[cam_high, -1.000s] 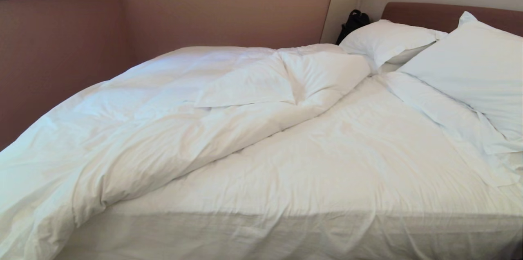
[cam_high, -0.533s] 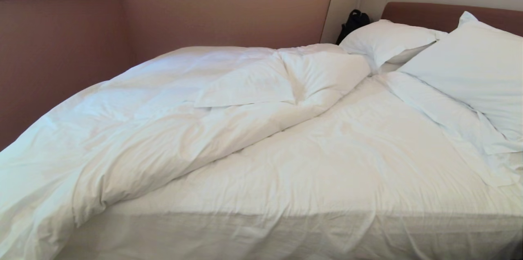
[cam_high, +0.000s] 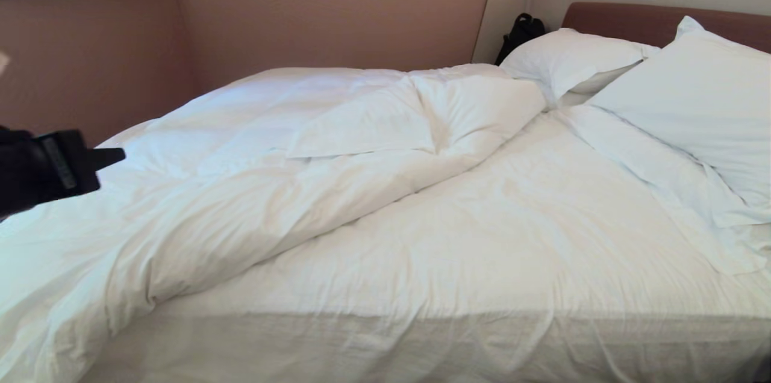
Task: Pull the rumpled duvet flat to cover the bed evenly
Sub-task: Hold the folded corner of the quilt
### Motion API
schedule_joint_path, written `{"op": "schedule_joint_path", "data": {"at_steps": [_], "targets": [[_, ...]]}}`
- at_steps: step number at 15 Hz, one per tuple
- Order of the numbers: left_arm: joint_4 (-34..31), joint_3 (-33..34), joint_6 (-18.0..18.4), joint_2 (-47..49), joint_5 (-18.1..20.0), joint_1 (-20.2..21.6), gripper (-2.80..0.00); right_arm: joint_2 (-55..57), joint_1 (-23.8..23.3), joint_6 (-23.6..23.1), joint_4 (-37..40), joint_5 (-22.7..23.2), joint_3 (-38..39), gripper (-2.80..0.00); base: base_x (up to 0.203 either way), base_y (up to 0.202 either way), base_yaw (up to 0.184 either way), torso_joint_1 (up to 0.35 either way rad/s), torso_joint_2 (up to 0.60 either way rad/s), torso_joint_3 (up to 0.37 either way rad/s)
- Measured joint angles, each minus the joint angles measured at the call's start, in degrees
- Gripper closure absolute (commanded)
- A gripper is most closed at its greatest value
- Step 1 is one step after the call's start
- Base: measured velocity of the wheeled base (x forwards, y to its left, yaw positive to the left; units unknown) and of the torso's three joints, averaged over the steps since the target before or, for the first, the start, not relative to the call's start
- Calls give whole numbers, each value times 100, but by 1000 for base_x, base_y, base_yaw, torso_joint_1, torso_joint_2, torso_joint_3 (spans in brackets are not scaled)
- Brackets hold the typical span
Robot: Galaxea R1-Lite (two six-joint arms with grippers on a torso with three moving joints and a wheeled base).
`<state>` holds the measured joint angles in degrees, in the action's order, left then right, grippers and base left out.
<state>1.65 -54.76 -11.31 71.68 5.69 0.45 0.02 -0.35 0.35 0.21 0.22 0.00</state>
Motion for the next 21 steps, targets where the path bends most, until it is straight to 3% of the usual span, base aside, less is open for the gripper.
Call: {"op": "schedule_joint_path", "data": {"at_steps": [3, 6, 10, 14, 18, 19, 21], "targets": [[427, -689, 264, 1404, 0, 70, 0, 0, 0, -2, 0, 0, 0, 0, 0, 0, 0, 0, 0, 0], [494, -1282, 859, 2503, -110, 96, 0, 0, 0, -2, 0, 5, 0, 0, 0, 0, 0, 0, 0, 0], [706, -1918, 1510, 3696, -710, 117, 0, 0, 0, -1, -3, 5, 0, 0, 0, 0, 0, 0, 0, 0], [1480, -1952, 1599, 4307, -900, 120, 0, 0, 0, -2, -2, 0, 0, 0, 0, 0, 0, 0, 0, 0], [1590, -1944, 1586, 4536, -907, 120, 0, 0, 2, -2, 0, 2, 0, 0, 0, 0, 0, 0, 0, 0], [1741, -1950, 1588, 4612, -922, 120, -280, 0, 0, -2, 4, 2, 0, 0, 0, 0, 0, 0, 0, 0], [1938, -1958, 1594, 4739, -996, 126, -280, 0, 0, -2, 0, 2, 0, 0, 0, 0, 0, 0, 0, 0]]}}
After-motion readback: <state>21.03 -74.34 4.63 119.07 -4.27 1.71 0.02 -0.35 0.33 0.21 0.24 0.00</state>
